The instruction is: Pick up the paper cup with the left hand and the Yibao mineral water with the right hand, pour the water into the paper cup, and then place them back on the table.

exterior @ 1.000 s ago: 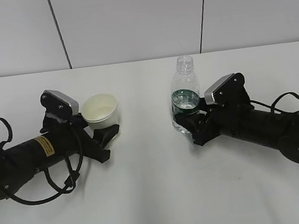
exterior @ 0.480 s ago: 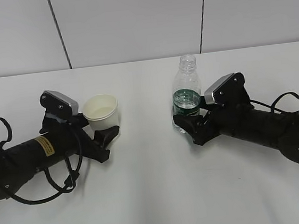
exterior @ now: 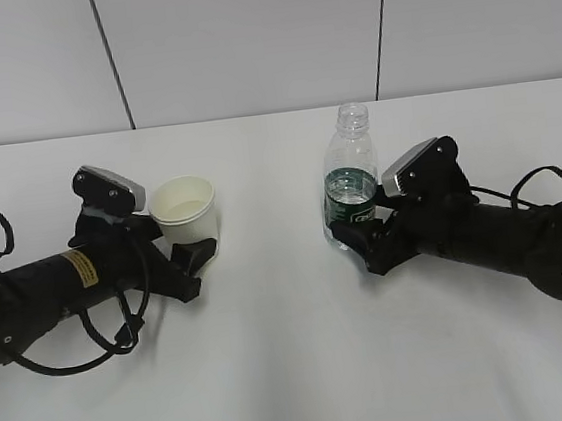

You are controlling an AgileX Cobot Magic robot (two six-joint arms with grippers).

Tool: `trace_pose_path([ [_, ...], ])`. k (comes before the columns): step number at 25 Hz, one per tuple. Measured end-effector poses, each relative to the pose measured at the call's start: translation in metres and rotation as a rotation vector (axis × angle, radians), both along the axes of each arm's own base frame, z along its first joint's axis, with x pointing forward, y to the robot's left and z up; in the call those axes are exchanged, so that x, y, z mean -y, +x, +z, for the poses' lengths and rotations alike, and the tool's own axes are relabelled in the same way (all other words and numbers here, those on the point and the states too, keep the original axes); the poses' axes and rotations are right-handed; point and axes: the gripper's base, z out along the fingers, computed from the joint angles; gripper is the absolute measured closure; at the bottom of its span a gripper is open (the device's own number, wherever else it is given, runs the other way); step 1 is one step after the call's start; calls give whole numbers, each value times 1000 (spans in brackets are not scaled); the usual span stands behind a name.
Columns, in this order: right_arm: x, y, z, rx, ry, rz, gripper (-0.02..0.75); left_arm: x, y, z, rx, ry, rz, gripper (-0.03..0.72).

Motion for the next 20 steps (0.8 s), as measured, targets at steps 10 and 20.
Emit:
trace_pose_path([
  [10, 2, -6, 1, -23, -11, -11, 131, -3, -1, 0, -45, 47, 14, 154],
  [20, 5, -11, 0, -44, -4, -39, 132, -6, -2, 1, -102, 90, 41, 153],
])
